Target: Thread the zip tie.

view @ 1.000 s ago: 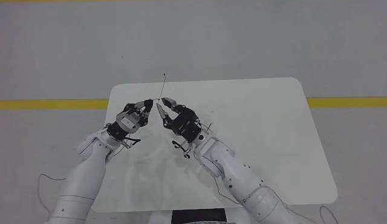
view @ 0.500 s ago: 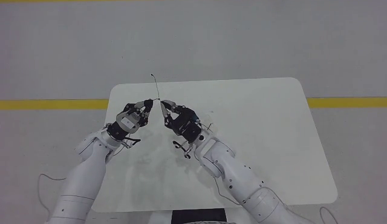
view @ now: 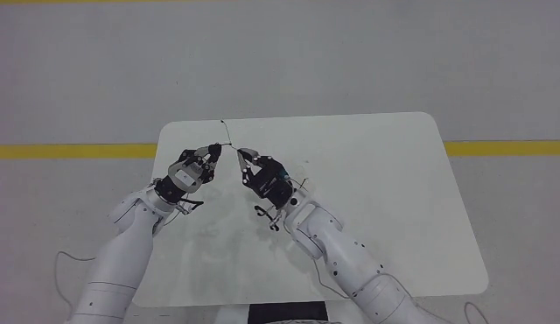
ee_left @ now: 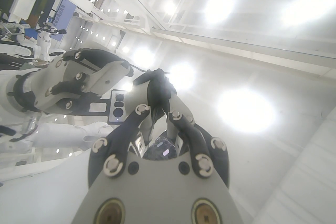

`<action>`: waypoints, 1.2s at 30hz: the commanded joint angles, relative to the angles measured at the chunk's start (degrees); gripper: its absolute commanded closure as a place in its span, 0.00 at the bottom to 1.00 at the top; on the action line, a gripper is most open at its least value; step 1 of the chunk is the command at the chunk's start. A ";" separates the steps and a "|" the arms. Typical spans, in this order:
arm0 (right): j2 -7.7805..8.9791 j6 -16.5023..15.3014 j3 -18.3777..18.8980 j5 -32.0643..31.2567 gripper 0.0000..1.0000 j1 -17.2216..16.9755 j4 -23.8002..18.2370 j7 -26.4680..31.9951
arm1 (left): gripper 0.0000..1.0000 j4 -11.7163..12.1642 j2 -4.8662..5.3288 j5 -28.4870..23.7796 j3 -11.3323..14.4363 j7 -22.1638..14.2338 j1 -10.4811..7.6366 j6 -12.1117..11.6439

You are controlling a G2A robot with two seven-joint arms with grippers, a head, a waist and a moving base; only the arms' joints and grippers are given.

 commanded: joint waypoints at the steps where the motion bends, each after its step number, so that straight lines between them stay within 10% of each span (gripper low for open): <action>1: 0.05 0.09 0.13 -0.28 1.00 -0.10 0.09 0.13 | 1.00 0.00 0.00 0.00 0.00 0.00 0.00 0.00; 36: 1.07 -0.22 2.63 -3.83 1.00 -0.41 3.28 4.52 | 1.00 0.00 0.00 0.00 0.00 0.00 0.00 0.00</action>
